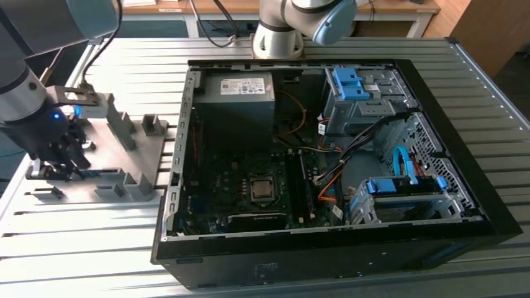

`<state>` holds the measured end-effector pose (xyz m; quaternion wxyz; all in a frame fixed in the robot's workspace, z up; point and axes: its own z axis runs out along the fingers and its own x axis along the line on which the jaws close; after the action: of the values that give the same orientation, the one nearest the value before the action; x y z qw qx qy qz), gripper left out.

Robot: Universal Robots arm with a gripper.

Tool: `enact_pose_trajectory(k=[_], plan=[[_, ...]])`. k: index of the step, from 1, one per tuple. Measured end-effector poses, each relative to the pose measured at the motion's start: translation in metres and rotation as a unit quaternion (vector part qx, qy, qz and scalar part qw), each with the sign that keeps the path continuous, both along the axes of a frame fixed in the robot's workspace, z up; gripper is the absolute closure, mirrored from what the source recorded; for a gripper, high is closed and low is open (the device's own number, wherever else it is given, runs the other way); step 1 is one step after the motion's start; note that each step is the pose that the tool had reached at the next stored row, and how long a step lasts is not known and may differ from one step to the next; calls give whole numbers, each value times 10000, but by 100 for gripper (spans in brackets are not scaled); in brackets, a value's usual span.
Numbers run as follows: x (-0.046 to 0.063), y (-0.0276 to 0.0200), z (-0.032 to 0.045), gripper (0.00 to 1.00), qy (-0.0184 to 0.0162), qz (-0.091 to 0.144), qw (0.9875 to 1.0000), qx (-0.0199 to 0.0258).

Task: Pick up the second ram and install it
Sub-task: 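Pick up the second ram and move it above second insertion slot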

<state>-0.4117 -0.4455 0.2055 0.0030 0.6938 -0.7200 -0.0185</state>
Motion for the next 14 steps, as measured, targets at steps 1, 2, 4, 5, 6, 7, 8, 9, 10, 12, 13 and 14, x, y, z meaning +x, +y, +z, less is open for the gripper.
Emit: enact_pose_trajectory(k=[1,2,4,5,6,7,8,9,10,12,13,14], plan=[[0,0,-10,65,0,66,10000,0],[0,2,-19,65,0,130,9999,-1],[-1,11,-38,65,1,186,9998,-1],[0,14,-49,65,0,193,9998,0],[1,16,-66,65,0,193,9998,3],[1,17,-84,65,0,193,9998,5],[0,19,-101,65,0,193,9998,5],[0,20,-110,65,0,192,9998,6],[0,20,-111,65,1,193,9998,5],[0,20,-111,65,1,192,9998,5],[0,20,-111,65,1,193,9998,5],[0,20,-113,65,1,193,9998,5]])
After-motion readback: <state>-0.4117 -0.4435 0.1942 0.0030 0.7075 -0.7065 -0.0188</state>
